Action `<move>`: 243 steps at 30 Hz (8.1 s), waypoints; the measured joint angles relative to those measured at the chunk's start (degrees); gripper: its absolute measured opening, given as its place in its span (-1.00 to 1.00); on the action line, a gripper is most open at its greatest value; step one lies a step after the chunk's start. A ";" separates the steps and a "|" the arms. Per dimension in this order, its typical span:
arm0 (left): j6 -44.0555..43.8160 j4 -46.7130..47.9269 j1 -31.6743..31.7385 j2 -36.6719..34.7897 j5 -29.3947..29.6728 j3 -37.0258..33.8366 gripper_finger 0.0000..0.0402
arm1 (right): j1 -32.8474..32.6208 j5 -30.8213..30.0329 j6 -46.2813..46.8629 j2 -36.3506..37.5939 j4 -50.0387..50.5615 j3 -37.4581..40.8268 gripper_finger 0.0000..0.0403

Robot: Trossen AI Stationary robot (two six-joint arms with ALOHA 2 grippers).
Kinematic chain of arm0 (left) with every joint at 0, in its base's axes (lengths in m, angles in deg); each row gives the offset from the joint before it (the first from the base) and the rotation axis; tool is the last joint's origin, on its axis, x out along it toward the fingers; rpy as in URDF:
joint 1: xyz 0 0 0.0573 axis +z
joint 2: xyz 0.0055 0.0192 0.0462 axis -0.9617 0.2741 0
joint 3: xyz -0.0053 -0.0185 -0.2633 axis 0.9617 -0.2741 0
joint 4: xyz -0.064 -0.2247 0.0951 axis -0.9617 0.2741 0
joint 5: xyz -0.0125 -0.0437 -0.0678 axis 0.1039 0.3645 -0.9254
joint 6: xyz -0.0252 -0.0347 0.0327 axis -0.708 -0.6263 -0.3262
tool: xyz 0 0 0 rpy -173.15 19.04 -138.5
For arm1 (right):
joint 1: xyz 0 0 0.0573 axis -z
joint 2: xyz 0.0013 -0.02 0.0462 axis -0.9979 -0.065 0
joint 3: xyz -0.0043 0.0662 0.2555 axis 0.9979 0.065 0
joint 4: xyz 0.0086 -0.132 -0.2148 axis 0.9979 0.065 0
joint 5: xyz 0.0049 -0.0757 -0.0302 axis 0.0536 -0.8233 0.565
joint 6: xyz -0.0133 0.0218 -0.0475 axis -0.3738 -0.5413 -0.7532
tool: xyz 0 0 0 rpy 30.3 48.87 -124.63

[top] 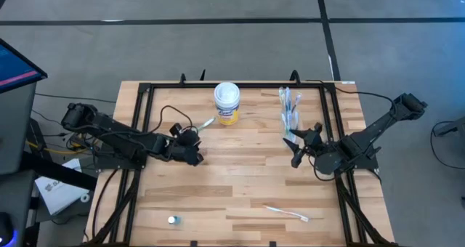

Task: Pick & Place toothbrushing station
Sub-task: Put the green toothbrush into the transparent organizer

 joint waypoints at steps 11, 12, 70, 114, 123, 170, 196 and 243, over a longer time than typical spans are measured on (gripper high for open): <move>-6.57 -0.16 -0.01 0.00 3.05 -6.47 -0.36 | 0.20 1.70 -9.54 -5.16 -9.36 0.02 -0.06; -6.60 -0.17 -0.01 0.00 3.26 -6.82 -0.36 | 0.28 1.67 -10.43 -5.60 -10.51 0.00 -0.06; -13.63 -2.60 0.84 -0.04 -4.85 -17.49 -0.69 | 2.93 7.26 -12.64 -6.28 -12.80 0.02 -0.20; 3.60 -3.18 -3.03 -0.81 -10.90 9.24 -1.00 | 15.68 18.37 -35.38 -22.90 -44.69 0.05 -0.23; 9.54 -4.46 -1.05 -1.86 -8.00 10.25 -1.00 | 23.10 28.41 -47.28 -30.77 -57.24 0.05 -0.23; 13.63 -31.60 -5.69 -2.23 -16.61 4.43 -1.00 | 20.81 50.53 -47.19 -38.36 -40.88 -15.78 -0.25; 15.17 -34.03 -5.59 -2.23 -17.51 4.43 -1.00 | 22.67 50.53 -51.17 -44.55 -32.47 -25.53 -0.32; 21.16 -33.97 -6.90 -2.71 -7.89 4.39 -0.65 | 21.58 50.75 -45.12 -42.41 -28.45 -25.90 -0.98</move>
